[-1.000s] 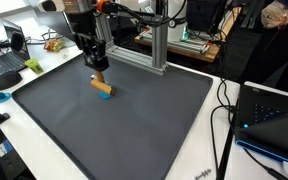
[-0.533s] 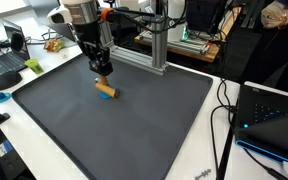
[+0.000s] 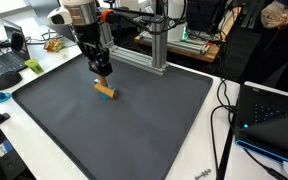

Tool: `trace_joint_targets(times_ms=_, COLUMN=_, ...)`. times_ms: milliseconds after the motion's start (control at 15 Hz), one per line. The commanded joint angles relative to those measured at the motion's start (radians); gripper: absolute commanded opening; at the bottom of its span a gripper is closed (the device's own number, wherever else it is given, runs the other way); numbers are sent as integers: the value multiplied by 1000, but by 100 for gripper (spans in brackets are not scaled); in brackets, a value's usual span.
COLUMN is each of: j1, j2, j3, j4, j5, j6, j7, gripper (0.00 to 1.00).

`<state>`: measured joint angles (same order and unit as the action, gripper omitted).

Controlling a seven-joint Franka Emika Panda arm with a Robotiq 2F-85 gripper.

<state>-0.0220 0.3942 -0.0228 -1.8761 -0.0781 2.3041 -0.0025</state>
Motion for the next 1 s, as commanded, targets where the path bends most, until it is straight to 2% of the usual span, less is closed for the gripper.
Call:
trace_joint_targets(times_ms=0, j1=-1, j2=32, j3=-9, j4=8, j5=-7, j6=-60, j7=-8, gripper=23)
trace_joint_targets(times_ms=933, j1=-3, j2=58, j3=-9, j4=53, j5=-5, j6=-184, j7=-13, gripper=23)
